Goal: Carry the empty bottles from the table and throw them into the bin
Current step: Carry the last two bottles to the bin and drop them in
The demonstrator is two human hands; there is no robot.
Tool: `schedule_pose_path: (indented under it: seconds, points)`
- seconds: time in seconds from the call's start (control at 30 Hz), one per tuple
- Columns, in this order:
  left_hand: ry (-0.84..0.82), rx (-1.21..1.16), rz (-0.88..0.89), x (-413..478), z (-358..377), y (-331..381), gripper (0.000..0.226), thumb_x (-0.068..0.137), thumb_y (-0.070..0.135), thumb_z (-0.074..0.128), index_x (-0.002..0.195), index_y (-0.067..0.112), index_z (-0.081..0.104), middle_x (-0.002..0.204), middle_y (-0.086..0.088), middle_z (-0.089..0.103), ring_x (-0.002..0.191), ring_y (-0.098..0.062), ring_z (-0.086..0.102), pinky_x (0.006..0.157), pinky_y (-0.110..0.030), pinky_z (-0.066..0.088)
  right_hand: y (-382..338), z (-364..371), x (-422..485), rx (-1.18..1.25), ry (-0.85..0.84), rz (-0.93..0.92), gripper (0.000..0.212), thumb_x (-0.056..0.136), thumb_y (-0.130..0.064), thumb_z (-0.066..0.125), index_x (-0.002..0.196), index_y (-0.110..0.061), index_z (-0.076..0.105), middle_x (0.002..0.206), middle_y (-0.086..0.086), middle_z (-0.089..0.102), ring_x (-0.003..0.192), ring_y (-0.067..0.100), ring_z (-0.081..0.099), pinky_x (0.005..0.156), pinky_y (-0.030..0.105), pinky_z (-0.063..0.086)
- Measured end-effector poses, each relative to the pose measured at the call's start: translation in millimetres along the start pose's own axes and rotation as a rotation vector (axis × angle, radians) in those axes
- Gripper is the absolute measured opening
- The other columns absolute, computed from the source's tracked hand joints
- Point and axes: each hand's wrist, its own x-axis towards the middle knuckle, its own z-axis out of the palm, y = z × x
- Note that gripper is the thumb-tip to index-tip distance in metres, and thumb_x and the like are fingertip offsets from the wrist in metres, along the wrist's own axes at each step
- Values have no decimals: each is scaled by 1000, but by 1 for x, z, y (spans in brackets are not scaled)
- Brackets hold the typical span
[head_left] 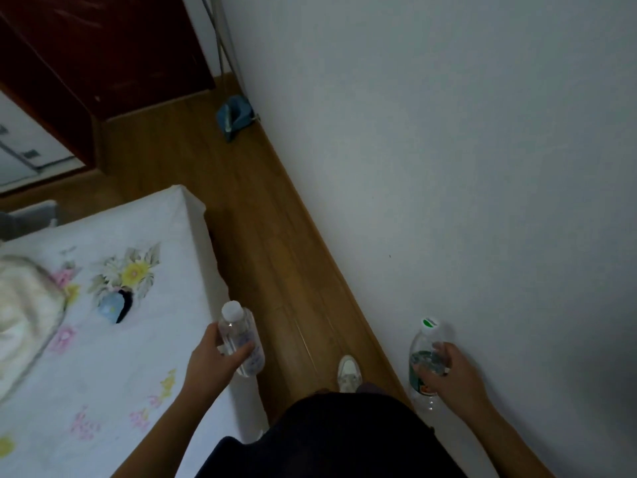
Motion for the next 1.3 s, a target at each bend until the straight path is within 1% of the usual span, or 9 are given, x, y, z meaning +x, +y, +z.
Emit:
schedule_pose_path:
  seconds: [0.1,0.23,0.3,0.43,0.57,0.67,0.87,1.1,1.3]
  points:
    - [67,-35,-90,18,-6,3,61,80,35,82,130,13,55,121,-5,66,104,-23,63,88,-38,51,-61,8,48,3,-93,-76,60,76,-24,85,127,-14,55,116,3,62,91,11,60,70,16,46]
    - [184,-118,-235,33,-21,-9,62,73,48,82,119,15,57,113,-6,69,101,-24,64,83,-37,47,-145,40,101,-57,-230,-191,68,72,-42,84,129,-20,54,114,-3,63,101,14,64,86,31,52]
    - [231,-180,-325,41,-29,-15,57,76,42,84,118,14,58,113,-8,69,105,-28,65,84,-38,47,-189,60,122,-99,-288,-245,63,76,-38,83,129,-22,53,116,-4,62,110,19,62,94,37,53]
    - [293,-258,-453,73,-49,-28,52,80,29,84,120,8,59,114,-11,70,102,-29,66,82,-38,47,-266,102,162,-182,-378,-338,90,57,-71,76,131,-26,51,120,-7,62,111,16,60,98,40,53]
    - [315,-306,-513,120,-76,-36,61,70,42,85,115,10,58,111,-11,70,99,-30,67,83,-40,49,-327,140,202,-229,-398,-373,68,77,-42,81,134,-22,51,119,-8,59,113,16,58,98,37,51]
    - [306,-326,-514,165,-103,-28,62,67,47,81,114,13,58,109,-8,70,102,-30,68,85,-42,51,-362,160,229,-244,-391,-357,72,71,-47,82,132,-22,51,117,-7,61,110,17,60,95,36,51]
    - [271,-303,-418,271,-151,2,75,55,64,74,112,17,59,108,-3,71,100,-24,68,86,-40,52,-403,170,281,-254,-317,-346,50,76,-25,84,117,-26,54,103,-8,63,100,19,64,80,31,47]
    - [240,-277,-294,404,-190,49,47,76,37,84,111,17,60,105,0,70,100,-19,66,79,-33,49,-445,171,359,-264,-285,-211,65,78,-25,84,134,-14,52,114,0,61,100,19,61,81,30,46]
    - [284,-247,-320,508,-220,74,46,81,30,82,119,16,60,108,0,68,98,-21,64,77,-36,49,-535,200,447,-250,-305,-217,64,78,-22,84,134,-10,53,115,2,63,99,18,61,85,30,47]
